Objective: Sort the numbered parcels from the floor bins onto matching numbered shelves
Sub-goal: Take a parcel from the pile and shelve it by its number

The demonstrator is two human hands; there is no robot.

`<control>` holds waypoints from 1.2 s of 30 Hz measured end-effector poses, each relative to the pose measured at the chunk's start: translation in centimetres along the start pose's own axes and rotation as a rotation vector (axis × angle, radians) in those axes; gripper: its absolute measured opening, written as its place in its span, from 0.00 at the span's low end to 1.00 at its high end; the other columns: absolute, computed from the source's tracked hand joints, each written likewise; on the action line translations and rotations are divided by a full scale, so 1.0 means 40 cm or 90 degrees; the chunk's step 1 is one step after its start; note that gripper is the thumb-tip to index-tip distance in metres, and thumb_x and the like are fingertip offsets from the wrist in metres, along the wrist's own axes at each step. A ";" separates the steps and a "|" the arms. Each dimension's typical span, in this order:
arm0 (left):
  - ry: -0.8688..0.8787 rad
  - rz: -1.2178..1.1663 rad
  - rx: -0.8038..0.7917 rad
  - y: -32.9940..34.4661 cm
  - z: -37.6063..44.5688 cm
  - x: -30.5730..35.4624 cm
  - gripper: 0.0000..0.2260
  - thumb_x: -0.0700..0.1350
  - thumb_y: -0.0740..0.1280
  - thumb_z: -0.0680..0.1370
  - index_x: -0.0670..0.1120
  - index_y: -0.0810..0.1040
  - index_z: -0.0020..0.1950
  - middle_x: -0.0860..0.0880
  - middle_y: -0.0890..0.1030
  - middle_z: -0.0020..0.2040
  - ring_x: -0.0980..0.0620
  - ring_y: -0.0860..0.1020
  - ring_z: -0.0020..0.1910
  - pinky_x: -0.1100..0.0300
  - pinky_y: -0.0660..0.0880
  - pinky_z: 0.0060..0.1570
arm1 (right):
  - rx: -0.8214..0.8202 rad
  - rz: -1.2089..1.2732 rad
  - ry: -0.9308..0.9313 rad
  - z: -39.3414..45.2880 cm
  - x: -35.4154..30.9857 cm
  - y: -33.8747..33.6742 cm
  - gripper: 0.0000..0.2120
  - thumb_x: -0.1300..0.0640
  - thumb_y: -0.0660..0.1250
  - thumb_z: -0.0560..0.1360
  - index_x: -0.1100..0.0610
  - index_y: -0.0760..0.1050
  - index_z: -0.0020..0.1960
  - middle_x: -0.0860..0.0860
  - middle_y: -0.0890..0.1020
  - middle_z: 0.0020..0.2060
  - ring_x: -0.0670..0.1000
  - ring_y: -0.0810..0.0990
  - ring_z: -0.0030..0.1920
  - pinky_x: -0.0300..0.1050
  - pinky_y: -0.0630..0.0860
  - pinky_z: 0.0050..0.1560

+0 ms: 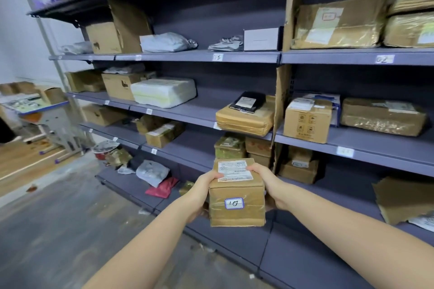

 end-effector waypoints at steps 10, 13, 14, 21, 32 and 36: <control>0.008 -0.057 0.012 -0.289 0.159 0.067 0.11 0.52 0.64 0.75 0.48 0.83 0.44 0.42 0.86 0.43 0.39 0.81 0.46 0.39 0.73 0.62 | -0.006 -0.012 0.026 0.182 -0.151 0.253 0.20 0.39 0.56 0.77 0.52 0.71 0.34 0.48 0.69 0.15 0.48 0.72 0.19 0.44 0.76 0.40; 0.011 -0.057 0.029 -0.355 0.221 0.083 0.11 0.52 0.64 0.75 0.48 0.83 0.45 0.43 0.86 0.44 0.39 0.82 0.47 0.40 0.72 0.62 | -0.021 -0.020 0.031 0.264 -0.182 0.305 0.20 0.39 0.56 0.76 0.51 0.70 0.34 0.47 0.69 0.15 0.51 0.74 0.26 0.44 0.77 0.41; 0.010 -0.055 0.029 -0.375 0.244 0.090 0.12 0.53 0.64 0.74 0.48 0.83 0.47 0.43 0.86 0.45 0.39 0.82 0.49 0.40 0.72 0.63 | -0.022 -0.025 0.030 0.293 -0.193 0.319 0.20 0.39 0.56 0.76 0.51 0.70 0.34 0.47 0.70 0.14 0.51 0.74 0.27 0.44 0.76 0.41; 0.053 -0.048 0.020 -0.476 0.421 0.246 0.15 0.54 0.67 0.71 0.47 0.83 0.51 0.42 0.86 0.45 0.39 0.82 0.46 0.41 0.75 0.60 | -0.035 0.012 0.000 0.504 -0.347 0.377 0.23 0.36 0.58 0.74 0.52 0.77 0.57 0.52 0.82 0.35 0.55 0.81 0.41 0.44 0.78 0.38; 0.138 -0.009 -0.032 -0.481 0.681 0.492 0.13 0.52 0.63 0.76 0.50 0.85 0.38 0.47 0.85 0.38 0.44 0.80 0.42 0.46 0.71 0.60 | 0.060 0.054 -0.089 0.700 -0.583 0.292 0.19 0.39 0.58 0.76 0.52 0.78 0.51 0.51 0.81 0.34 0.52 0.79 0.33 0.41 0.75 0.33; 0.145 0.008 -0.085 -0.471 0.790 0.548 0.11 0.53 0.63 0.76 0.51 0.84 0.44 0.47 0.86 0.41 0.43 0.81 0.45 0.47 0.72 0.60 | 0.112 0.079 -0.092 0.766 -0.625 0.265 0.19 0.38 0.58 0.76 0.52 0.77 0.52 0.51 0.79 0.32 0.52 0.78 0.33 0.42 0.75 0.35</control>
Point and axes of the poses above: each hand's wrist, its own z-axis towards the middle knuckle, its own y-axis out of the palm, x = y × z, the point moved 6 cm from there along z, towards the middle knuckle
